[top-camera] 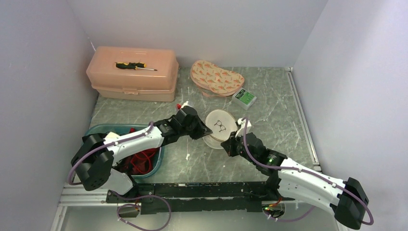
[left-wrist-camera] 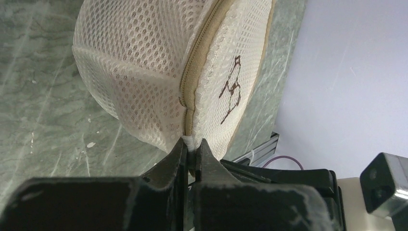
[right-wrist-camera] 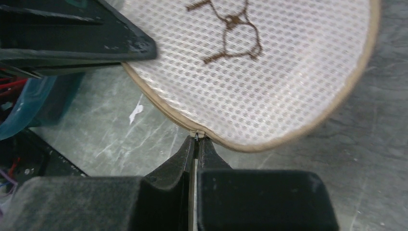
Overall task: Unzip the laundry bag and remove the bra
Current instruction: Unzip the laundry bag at the center of the board.
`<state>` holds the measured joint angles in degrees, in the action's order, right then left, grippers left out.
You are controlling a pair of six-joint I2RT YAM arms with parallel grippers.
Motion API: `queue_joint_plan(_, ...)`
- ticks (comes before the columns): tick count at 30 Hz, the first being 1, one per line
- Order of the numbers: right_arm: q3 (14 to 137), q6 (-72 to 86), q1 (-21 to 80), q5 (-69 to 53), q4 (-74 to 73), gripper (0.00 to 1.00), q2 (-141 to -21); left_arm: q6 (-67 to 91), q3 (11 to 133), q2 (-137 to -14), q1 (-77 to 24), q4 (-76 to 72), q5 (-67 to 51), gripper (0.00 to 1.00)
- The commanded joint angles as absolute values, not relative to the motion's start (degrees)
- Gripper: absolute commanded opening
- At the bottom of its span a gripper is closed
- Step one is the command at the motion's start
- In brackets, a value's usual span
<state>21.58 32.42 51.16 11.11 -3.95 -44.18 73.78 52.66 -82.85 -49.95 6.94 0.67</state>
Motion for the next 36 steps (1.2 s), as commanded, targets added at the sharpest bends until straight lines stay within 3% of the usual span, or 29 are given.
queue_joint_plan(1, 23.09, 33.36, 50.75, 18.62, -8.33, 0.0, -43.55, 69.04, 55.01, -80.29, -47.61, 8.21, -2.39, 0.03)
queue_joint_plan(8, 21.56, 34.93, 49.83, 23.41, -9.48, 0.0, -38.1, 60.98, 54.07, -80.42, -42.9, 5.01, -14.85, 0.03)
queue_joint_plan(12, 21.58, 27.71, 50.17, 13.55, -5.4, 0.0, -31.81, 50.12, 57.91, -82.5, -39.06, 4.66, -27.17, 0.03)
queue_joint_plan(17, 25.81, 22.83, 52.88, 4.52, -4.62, 0.0, -33.65, 36.0, 72.18, -89.25, -37.19, 15.97, -38.9, 0.06)
queue_joint_plan(22, 26.53, 22.54, 59.31, 8.26, -1.2, 0.0, -37.34, 27.86, 84.0, -96.75, -36.93, 25.41, -43.69, 0.08)
queue_joint_plan(27, 23.0, 27.41, 60.57, 14.27, 2.98, 0.0, -41.56, 29.09, 80.67, -102.14, -35.35, 22.09, -43.4, 0.14)
queue_joint_plan(29, 21.34, 29.79, 60.56, 16.73, 4.08, 0.0, -43.09, 32.44, 76.78, -102.51, -34.43, 18.63, -42.65, 0.23)
queue_joint_plan(34, 19.57, 32.42, 60.62, 18.68, 6.0, 0.0, -45.88, 36.46, 69.49, -94.74, -32.88, 17.11, -35.22, 0.67)
queue_joint_plan(36, 19.87, 32.43, 60.58, 19.53, 5.95, 0.0, -46.3, 37.05, 68.07, -90.05, -32.43, 20.58, -30.45, 0.78)
